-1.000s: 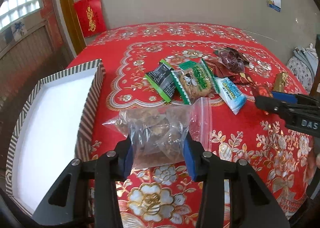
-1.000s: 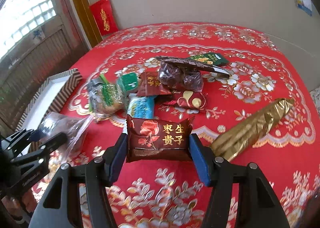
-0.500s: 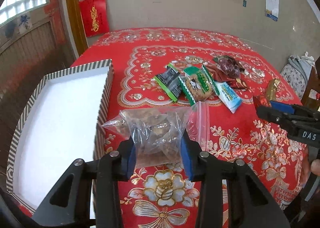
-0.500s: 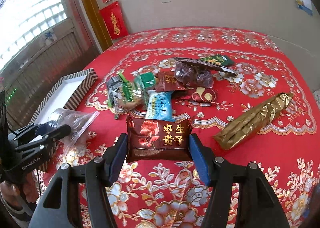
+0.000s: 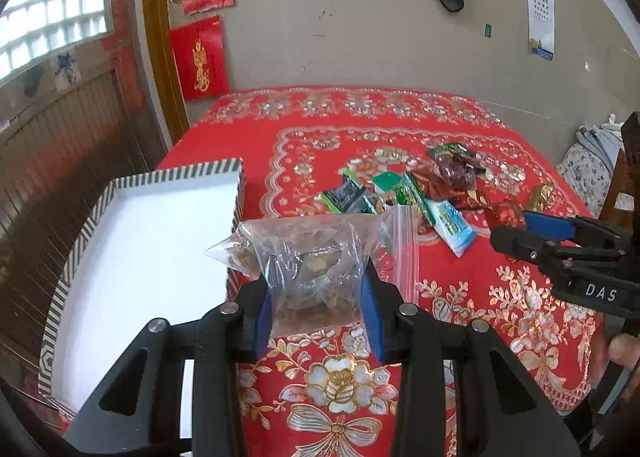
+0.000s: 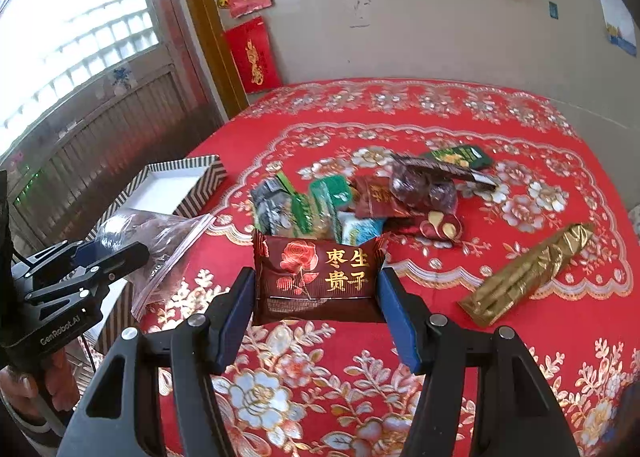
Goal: Organize snacks
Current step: 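Carry the nut bag and red packet into the white tray with both tools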
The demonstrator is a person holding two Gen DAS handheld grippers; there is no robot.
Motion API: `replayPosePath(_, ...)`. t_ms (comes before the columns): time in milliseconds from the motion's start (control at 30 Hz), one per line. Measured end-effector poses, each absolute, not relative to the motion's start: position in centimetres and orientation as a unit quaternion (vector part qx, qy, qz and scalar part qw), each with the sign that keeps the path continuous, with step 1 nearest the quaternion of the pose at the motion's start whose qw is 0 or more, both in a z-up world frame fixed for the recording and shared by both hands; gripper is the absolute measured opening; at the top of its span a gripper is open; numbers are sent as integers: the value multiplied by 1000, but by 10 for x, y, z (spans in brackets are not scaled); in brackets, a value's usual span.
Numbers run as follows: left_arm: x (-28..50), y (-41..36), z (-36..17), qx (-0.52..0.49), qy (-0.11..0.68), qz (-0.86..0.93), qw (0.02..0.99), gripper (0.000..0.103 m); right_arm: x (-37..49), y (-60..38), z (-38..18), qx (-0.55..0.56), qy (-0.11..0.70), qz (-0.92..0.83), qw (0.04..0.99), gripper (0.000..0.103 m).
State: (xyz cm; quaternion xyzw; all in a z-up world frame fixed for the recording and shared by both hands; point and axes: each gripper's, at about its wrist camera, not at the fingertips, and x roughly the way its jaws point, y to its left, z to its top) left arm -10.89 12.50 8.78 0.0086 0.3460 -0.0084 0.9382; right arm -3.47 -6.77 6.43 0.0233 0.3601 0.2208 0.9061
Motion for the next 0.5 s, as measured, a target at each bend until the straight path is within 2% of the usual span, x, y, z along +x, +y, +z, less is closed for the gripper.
replayPosePath(500, -98, 169, 108, 3, 328, 37, 944, 40, -19, -7, 79, 1, 344, 252, 905, 62)
